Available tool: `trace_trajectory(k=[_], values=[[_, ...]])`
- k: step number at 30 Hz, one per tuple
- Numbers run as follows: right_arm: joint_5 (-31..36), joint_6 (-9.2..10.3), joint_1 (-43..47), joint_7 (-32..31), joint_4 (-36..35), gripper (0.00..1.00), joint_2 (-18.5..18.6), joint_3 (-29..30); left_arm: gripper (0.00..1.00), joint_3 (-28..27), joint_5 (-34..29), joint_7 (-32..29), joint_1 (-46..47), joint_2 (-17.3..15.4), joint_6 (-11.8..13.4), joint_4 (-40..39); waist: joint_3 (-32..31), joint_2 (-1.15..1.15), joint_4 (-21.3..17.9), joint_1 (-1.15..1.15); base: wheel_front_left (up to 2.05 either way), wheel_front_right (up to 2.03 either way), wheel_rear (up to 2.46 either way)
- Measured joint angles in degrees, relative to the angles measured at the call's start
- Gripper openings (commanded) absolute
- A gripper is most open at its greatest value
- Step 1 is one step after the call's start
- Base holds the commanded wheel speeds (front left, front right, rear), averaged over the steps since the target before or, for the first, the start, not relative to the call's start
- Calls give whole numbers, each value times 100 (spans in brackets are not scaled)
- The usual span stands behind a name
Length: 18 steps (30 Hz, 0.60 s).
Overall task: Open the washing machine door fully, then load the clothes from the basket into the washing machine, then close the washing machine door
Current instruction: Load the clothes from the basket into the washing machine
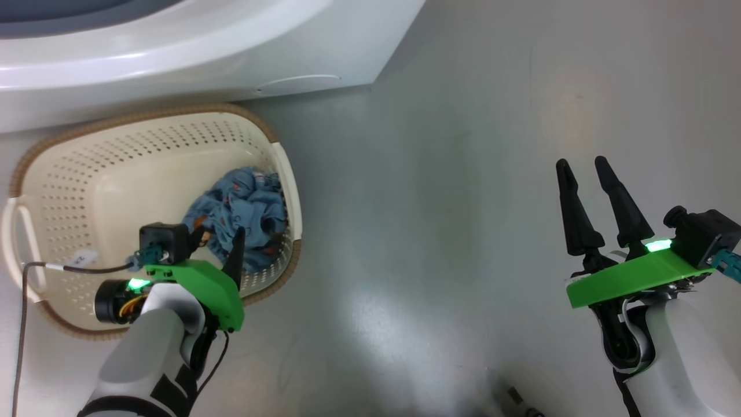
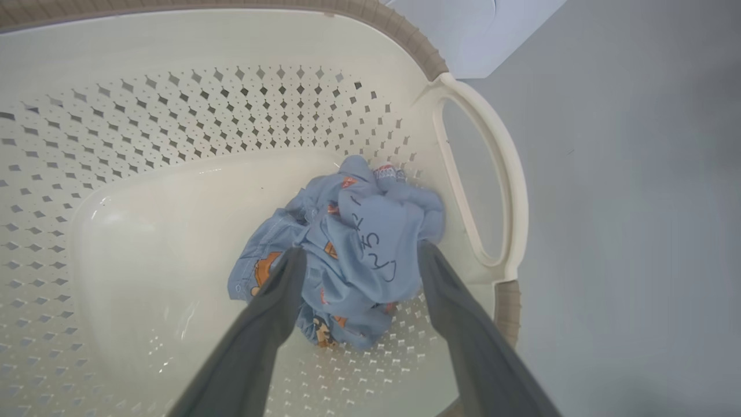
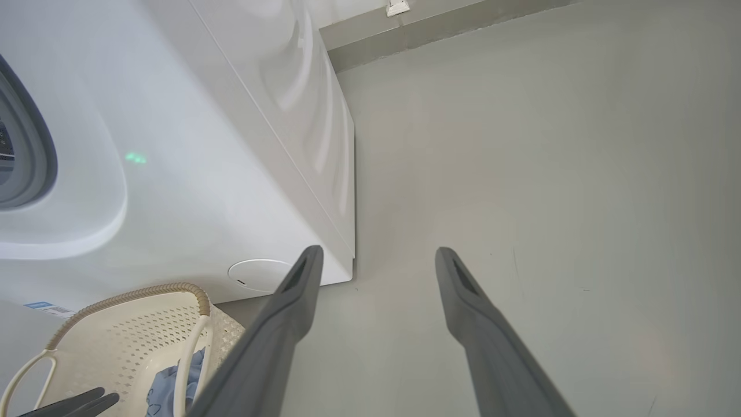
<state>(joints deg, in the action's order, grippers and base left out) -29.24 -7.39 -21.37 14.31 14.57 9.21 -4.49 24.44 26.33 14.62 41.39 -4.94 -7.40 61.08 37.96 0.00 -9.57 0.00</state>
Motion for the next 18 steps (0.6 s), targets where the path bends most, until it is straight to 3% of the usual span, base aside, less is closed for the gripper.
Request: trace_trajectory(k=[18], values=[[-9,0,-138,1,-58,100,-32,-75,100,1139,892,0,677,-243,0,534,494,0,-271,0,0,0,0]])
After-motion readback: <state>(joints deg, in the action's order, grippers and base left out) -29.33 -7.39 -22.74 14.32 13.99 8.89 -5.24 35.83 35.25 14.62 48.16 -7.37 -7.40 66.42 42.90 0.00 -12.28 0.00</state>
